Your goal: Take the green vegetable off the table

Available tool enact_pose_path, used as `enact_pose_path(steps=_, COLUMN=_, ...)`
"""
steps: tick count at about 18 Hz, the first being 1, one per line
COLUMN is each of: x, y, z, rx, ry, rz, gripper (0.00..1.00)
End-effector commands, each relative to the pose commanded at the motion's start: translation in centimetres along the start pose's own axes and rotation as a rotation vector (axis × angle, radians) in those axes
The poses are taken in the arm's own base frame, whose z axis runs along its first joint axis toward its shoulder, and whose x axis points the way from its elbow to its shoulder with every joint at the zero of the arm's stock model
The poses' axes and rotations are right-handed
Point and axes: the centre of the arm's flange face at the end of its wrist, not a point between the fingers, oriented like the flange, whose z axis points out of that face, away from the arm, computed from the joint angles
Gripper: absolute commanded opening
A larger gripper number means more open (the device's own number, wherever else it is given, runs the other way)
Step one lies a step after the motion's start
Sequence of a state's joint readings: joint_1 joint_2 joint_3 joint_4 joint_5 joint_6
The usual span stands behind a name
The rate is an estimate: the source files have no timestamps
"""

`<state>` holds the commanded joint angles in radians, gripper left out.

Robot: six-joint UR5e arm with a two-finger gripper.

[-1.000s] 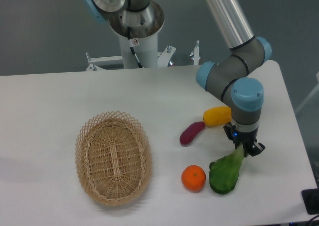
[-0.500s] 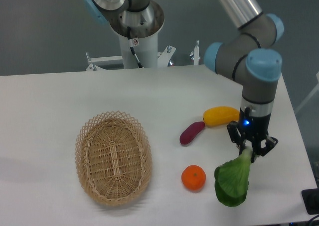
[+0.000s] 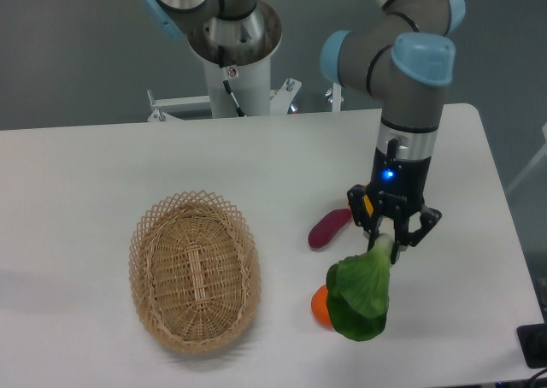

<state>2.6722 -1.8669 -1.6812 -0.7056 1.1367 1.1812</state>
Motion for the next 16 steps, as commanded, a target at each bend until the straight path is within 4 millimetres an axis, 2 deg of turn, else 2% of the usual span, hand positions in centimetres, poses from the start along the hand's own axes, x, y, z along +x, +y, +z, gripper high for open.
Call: enact_pose_path(steps=16, x=-0.07, y=-0.96, z=-0.76, rx=0.036, ry=-0.003, rz=-0.020, gripper=0.36)
